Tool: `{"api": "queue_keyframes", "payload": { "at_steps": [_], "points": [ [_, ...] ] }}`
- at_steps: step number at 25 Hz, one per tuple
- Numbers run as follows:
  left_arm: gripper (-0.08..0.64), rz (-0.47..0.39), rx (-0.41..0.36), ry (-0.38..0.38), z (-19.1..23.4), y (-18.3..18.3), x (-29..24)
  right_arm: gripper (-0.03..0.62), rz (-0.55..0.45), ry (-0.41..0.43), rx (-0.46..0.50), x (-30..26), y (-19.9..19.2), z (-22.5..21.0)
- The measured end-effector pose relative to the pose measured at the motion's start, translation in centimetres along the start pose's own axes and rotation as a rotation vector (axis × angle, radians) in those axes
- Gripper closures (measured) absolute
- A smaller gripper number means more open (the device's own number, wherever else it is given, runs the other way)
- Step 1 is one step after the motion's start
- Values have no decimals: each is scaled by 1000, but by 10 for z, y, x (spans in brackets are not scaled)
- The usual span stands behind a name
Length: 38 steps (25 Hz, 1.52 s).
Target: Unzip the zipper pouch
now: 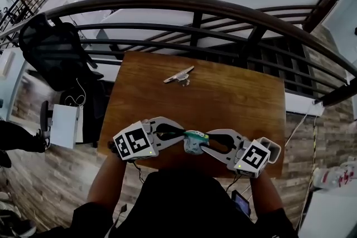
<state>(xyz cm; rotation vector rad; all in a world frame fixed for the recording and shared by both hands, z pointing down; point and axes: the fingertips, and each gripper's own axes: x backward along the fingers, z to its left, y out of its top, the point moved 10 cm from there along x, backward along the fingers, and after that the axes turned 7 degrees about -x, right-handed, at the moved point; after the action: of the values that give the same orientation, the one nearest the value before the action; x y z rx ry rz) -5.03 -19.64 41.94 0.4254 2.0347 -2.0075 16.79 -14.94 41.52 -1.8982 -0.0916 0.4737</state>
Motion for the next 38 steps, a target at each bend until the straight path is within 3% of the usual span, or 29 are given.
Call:
{"api": "queue_keyframes", "payload": {
  "at_steps": [7, 11, 14, 17, 23, 26, 29, 35, 38],
  "points": [
    [528, 6, -5, -2, 0, -2, -1, 465, 24, 6, -70, -1, 0, -2],
    [528, 2, 8, -16, 0, -5, -3, 545, 30, -18, -64, -1, -3, -4],
    [515, -17, 63, -26, 3, -11, -5, 558, 24, -43, -25, -2, -4, -4],
    [437, -64, 156, -37, 5, -14, -2, 565, 32, -65, 44, -1, -4, -2],
    [431, -125, 246, -59, 2, -10, 2, 566, 86, -105, 122, -1, -9, 0],
    [449, -179, 335, -107, -4, -9, -8, 566, 107, -118, 161, -4, -9, 3],
    [449, -211, 453, -104, -6, -15, -17, 566, 135, -140, 202, -8, -9, 4],
    [449, -281, 793, -89, 0, -28, -21, 566, 214, -190, 327, -12, -8, 10],
    [449, -276, 834, -84, 0, -31, -22, 566, 233, -206, 365, -15, -10, 11]
  ]
}}
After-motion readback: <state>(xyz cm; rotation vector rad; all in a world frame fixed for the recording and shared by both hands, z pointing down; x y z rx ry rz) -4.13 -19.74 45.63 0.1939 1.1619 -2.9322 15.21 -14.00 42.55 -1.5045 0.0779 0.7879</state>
